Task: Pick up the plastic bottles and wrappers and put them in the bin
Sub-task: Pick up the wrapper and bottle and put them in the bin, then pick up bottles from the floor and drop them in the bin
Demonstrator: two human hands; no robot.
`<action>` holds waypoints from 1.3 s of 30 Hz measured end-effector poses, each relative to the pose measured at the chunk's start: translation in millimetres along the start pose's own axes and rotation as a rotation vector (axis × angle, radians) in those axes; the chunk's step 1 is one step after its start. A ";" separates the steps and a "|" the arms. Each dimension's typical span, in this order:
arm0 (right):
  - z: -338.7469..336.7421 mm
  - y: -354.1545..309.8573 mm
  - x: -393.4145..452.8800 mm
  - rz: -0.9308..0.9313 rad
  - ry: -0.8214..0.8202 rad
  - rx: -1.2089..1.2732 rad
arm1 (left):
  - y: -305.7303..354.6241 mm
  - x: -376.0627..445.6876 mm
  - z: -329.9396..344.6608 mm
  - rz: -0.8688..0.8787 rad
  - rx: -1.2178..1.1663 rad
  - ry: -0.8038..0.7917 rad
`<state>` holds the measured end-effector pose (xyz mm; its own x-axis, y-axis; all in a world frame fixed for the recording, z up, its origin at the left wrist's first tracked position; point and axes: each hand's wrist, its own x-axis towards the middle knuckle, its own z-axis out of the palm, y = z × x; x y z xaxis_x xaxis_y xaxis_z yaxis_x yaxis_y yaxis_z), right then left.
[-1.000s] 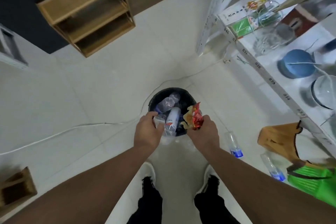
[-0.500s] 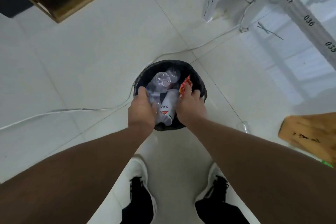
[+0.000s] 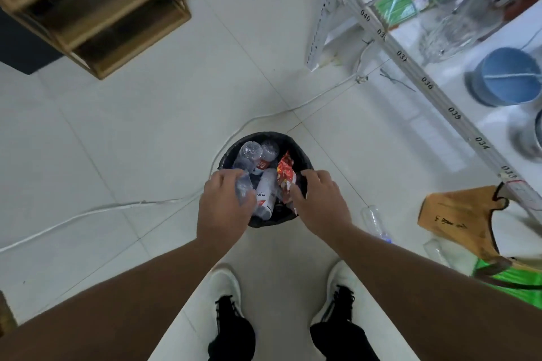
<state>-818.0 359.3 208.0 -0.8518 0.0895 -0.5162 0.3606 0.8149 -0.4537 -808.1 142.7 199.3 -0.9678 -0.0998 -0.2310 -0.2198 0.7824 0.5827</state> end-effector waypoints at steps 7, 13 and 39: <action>-62.4 -4.1 -47.7 0.044 0.095 0.093 | 54.7 7.1 -38.9 0.238 0.053 -0.094; -97.5 -3.7 -98.3 0.140 0.146 0.196 | 95.9 4.2 -65.3 0.342 0.109 -0.212; -74.5 290.3 -423.9 0.584 0.242 0.479 | 233.2 -240.6 66.8 0.699 0.437 -0.566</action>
<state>-380.6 600.6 349.3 -0.5132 0.5933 -0.6201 0.8523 0.2672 -0.4496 -618.3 390.2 338.7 -0.6365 0.6879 -0.3489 0.5513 0.7221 0.4178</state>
